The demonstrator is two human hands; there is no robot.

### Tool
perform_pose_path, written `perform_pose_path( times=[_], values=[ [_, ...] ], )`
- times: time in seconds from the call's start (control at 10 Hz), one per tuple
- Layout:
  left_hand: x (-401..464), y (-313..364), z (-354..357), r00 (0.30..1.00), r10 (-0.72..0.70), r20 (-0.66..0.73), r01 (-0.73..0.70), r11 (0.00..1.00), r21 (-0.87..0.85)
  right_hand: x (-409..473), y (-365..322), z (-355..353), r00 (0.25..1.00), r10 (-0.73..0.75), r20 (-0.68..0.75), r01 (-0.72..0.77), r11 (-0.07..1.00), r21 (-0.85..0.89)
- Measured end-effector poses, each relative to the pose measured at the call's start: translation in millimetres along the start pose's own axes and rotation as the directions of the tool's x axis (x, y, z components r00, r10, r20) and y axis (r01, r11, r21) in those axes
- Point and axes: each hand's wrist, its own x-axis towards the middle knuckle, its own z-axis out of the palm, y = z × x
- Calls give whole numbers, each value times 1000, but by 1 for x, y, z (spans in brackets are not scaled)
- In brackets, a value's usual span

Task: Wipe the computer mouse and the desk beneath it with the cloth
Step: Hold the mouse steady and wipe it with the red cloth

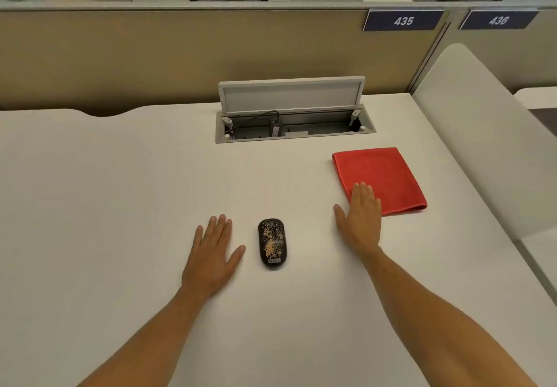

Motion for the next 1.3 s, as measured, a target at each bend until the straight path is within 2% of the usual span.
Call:
perform_pose_path(
  times=[0.1, 0.3, 0.5, 0.6, 0.8, 0.9, 1.1, 1.3],
  values=[
    [0, 0, -1, 1000, 3, -11, -3, 1000, 18, 14, 5, -5, 996, 81, 28, -81, 997, 4],
    [1, -1, 2, 1000, 0, -4, 1, 999, 36, 30, 6, -12, 999, 48, -17, -50, 990, -133],
    [1, -1, 2, 1000, -4, 5, 4, 999, 54, 37, 10, -19, 1000, 13, 5, -12, 989, -148],
    [0, -1, 2, 1000, -3, 11, 2, 998, 65, 36, 5, -22, 1000, 21, -3, -21, 996, -91],
    [0, -1, -1, 1000, 22, 22, -23, 999, 28, 21, -21, -22, 998, -57, 17, 56, 998, 34],
    [-2, -2, -2, 997, 78, 13, -78, 997, -10, 12, -33, -20, 994, -109, 22, 103, 977, 186],
    [-1, -1, -5, 972, 234, -11, -234, 970, -59, 2, -60, -21, 976, -186, 110, 125, 903, 412],
    [12, 14, -4, 953, 300, 36, -296, 951, -85, -7, -78, -25, 930, -274, 243, 96, 822, 561]
  ],
)
